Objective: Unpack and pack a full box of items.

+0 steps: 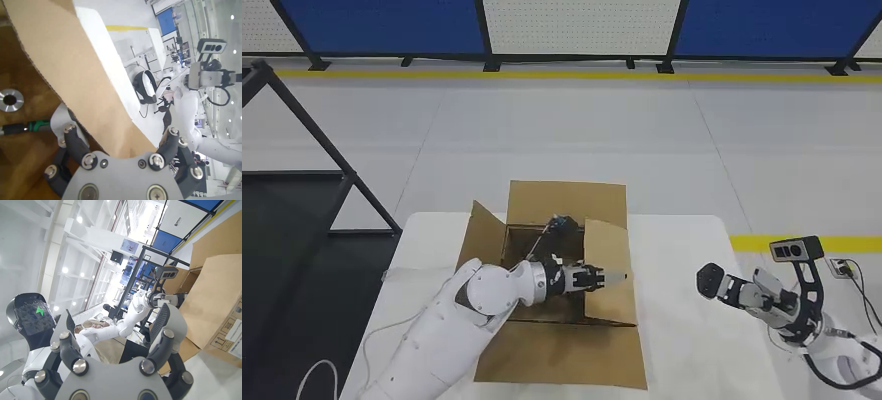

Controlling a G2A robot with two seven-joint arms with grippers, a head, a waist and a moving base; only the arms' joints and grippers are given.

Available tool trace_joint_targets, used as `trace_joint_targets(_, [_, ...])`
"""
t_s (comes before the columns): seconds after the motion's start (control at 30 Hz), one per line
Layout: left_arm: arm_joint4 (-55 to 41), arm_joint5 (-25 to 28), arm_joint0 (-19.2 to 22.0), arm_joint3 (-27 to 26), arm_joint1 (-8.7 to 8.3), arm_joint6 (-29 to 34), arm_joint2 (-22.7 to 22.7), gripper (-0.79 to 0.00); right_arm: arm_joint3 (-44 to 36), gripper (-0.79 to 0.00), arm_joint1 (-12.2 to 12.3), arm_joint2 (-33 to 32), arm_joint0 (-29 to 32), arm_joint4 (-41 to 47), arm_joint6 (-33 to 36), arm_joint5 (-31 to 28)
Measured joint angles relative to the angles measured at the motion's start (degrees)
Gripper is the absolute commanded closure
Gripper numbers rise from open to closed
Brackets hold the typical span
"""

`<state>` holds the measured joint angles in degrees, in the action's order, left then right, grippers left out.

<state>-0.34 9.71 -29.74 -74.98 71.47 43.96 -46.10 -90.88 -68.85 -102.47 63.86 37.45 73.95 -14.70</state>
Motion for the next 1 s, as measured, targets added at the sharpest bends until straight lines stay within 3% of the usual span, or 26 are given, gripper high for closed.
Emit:
trace_joint_targets(0.17, [0.5, 0.1, 0.5, -4.0, 0.48, -2.2, -0.3, -0.785, -1.1, -0.785, 0.4, -0.6, 1.3, 2.5, 2.8, -1.1])
trace_joint_targets(0.3, [0.8, 0.9, 2.0, -4.5, 1.9, -6.4, 1.6, -0.785, -1.5, -0.785, 0.9, -1.2, 2.1, 3.0, 3.9, -1.5])
trace_joint_targets(0.6, [-0.6, 3.6, 6.7, 1.0, 6.93, -12.5, 9.6, -0.785, -6.9, -0.785, 1.9, -4.5, 7.8, 2.8, 6.0, -2.4])
trace_joint_targets(0.8, [-1.0, 4.7, 9.1, 7.1, 10.52, -14.4, 14.2, -0.785, -9.9, -0.785, 2.5, -4.1, 9.9, -2.2, 5.2, -1.5])
trace_joint_targets(1.0, [-2.0, 7.1, 10.6, 12.3, 12.9, -14.6, 15.2, -0.785, -8.4, -0.785, 3.0, -1.8, 9.2, -5.7, 4.0, -0.3])
